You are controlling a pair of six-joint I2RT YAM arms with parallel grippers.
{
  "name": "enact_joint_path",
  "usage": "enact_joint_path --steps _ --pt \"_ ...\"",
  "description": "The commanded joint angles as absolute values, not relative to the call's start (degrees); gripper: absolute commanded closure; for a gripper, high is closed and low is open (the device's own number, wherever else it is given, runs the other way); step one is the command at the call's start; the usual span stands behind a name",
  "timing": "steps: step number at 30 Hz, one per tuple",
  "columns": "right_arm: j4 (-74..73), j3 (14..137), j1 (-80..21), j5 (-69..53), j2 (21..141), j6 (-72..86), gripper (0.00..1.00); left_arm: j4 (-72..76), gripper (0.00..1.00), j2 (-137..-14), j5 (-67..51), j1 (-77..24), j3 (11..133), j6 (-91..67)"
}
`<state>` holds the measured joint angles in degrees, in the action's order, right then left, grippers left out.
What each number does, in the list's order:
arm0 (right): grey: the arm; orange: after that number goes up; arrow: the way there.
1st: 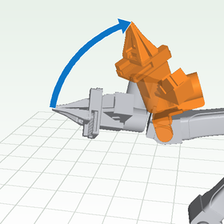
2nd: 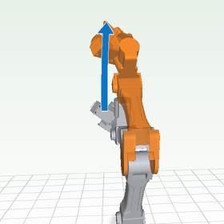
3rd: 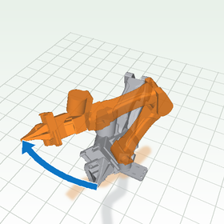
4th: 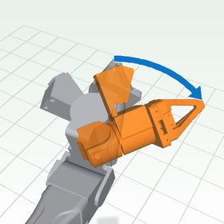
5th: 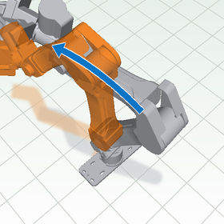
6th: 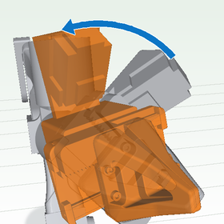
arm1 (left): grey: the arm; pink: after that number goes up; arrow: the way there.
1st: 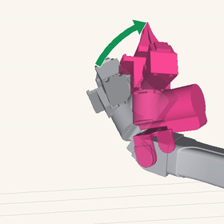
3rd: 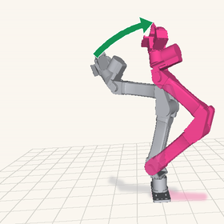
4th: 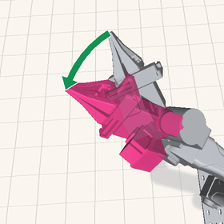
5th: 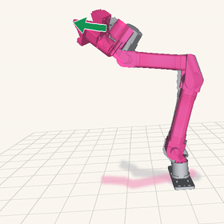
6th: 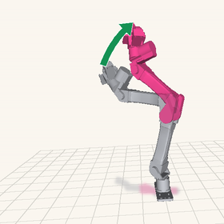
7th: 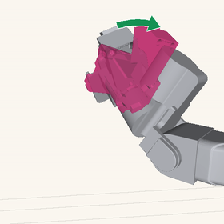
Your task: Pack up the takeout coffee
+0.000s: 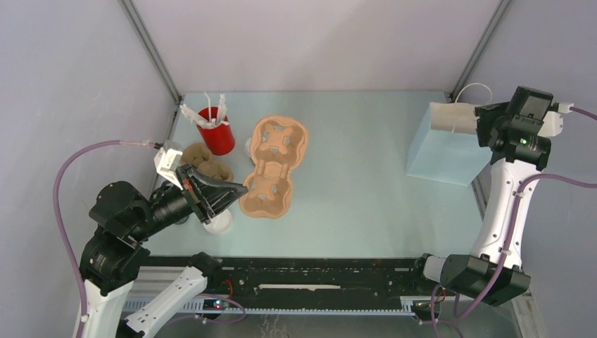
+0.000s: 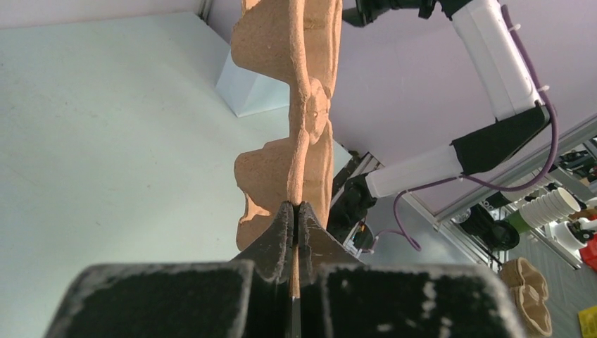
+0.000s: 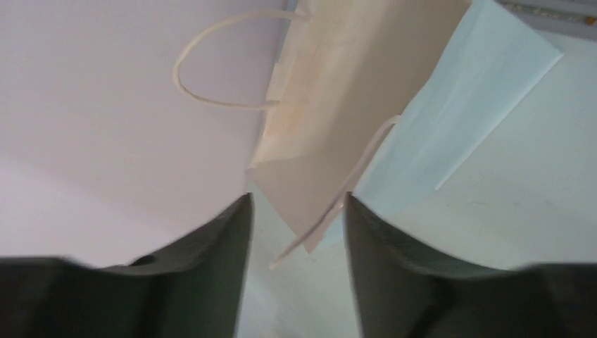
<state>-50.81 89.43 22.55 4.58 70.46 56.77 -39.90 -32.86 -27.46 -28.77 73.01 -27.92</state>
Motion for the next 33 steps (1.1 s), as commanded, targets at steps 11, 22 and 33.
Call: enact_joint_path --steps 11,22,33 --pt "-38.1 87.4 4.6 -32.4 69.8 54.6 0.90 -51.1 1.00 -36.4 -22.3 -29.1 83.5 -22.2" --pt "-39.5 81.4 -12.7 -59.4 70.8 38.2 0.95 -45.7 1.00 -41.0 -24.5 -29.1 85.9 -28.1" --pt "-58.0 81.9 -8.3 -55.1 72.6 20.2 0.87 -30.1 1.00 -42.8 -29.4 -29.1 78.8 -42.7"
